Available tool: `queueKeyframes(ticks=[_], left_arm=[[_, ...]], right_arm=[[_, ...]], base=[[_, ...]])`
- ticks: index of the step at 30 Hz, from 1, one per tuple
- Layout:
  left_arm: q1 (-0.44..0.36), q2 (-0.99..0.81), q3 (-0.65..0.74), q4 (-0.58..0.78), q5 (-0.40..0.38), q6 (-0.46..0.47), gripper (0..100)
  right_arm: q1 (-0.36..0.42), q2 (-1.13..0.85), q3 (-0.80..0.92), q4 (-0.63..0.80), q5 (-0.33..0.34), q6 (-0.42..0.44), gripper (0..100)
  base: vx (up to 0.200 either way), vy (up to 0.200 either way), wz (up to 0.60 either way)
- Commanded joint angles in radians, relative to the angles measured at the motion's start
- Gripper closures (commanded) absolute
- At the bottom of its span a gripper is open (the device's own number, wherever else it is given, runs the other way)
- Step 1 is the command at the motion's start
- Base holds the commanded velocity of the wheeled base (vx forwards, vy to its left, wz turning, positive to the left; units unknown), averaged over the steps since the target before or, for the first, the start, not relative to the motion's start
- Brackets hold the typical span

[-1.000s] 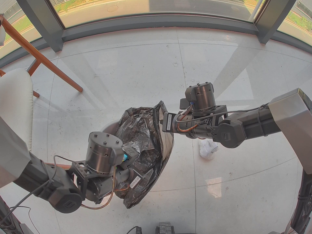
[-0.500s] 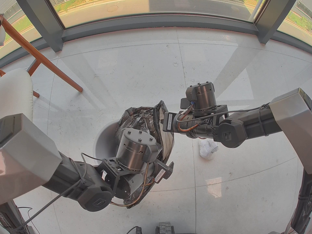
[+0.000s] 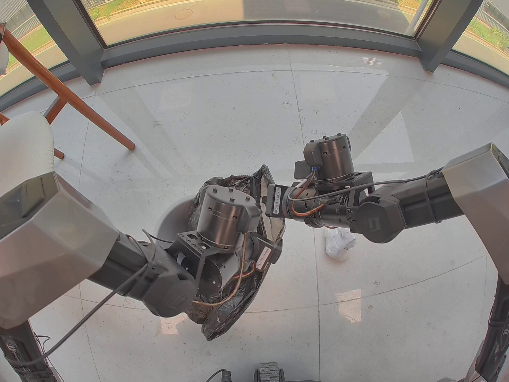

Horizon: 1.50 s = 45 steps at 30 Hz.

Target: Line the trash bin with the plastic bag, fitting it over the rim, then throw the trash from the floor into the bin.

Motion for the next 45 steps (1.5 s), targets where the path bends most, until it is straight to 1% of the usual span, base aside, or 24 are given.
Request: queueKeyframes(ticks=[1, 5, 17, 21, 30, 33, 38, 42, 45], left_arm=[[0.037, 0.011, -0.02, 0.002, 0.001, -0.001, 0], [0.059, 0.008, -0.022, 0.002, -0.001, -0.003, 0], [0.059, -0.005, -0.023, 0.001, -0.007, -0.021, 0], [0.046, -0.04, -0.026, 0.002, -0.012, -0.043, 0], [0.025, -0.037, -0.02, 0.001, -0.015, -0.047, 0], [0.01, -0.041, 0.008, 0.001, -0.039, -0.053, 0], [-0.013, -0.061, 0.066, -0.004, -0.047, -0.056, 0], [-0.017, -0.074, 0.116, -0.007, -0.055, -0.056, 0], [-0.012, -0.074, 0.116, -0.01, -0.05, -0.059, 0]], right_arm=[[0.0, -0.012, 0.02, -0.002, 0.001, 0.0, 100], [0.002, -0.012, 0.024, -0.002, 0.001, 0.0, 100], [-0.007, -0.014, 0.052, -0.002, 0.002, -0.002, 100], [-0.007, -0.014, 0.069, -0.003, 0.002, -0.002, 100], [-0.007, -0.018, 0.073, -0.002, 0.001, -0.002, 100], [-0.009, -0.022, 0.075, -0.002, 0.001, -0.002, 100], [-0.015, -0.022, 0.084, -0.002, 0.001, -0.009, 100], [-0.016, -0.022, 0.093, -0.003, 0.001, -0.008, 100], [-0.018, -0.023, 0.101, -0.003, 0.001, -0.008, 100]], base=[[0.0, 0.0, 0.0], [0.0, 0.0, 0.0], [0.0, 0.0, 0.0], [0.0, 0.0, 0.0], [0.0, 0.0, 0.0], [0.0, 0.0, 0.0], [0.0, 0.0, 0.0], [0.0, 0.0, 0.0], [0.0, 0.0, 0.0]])
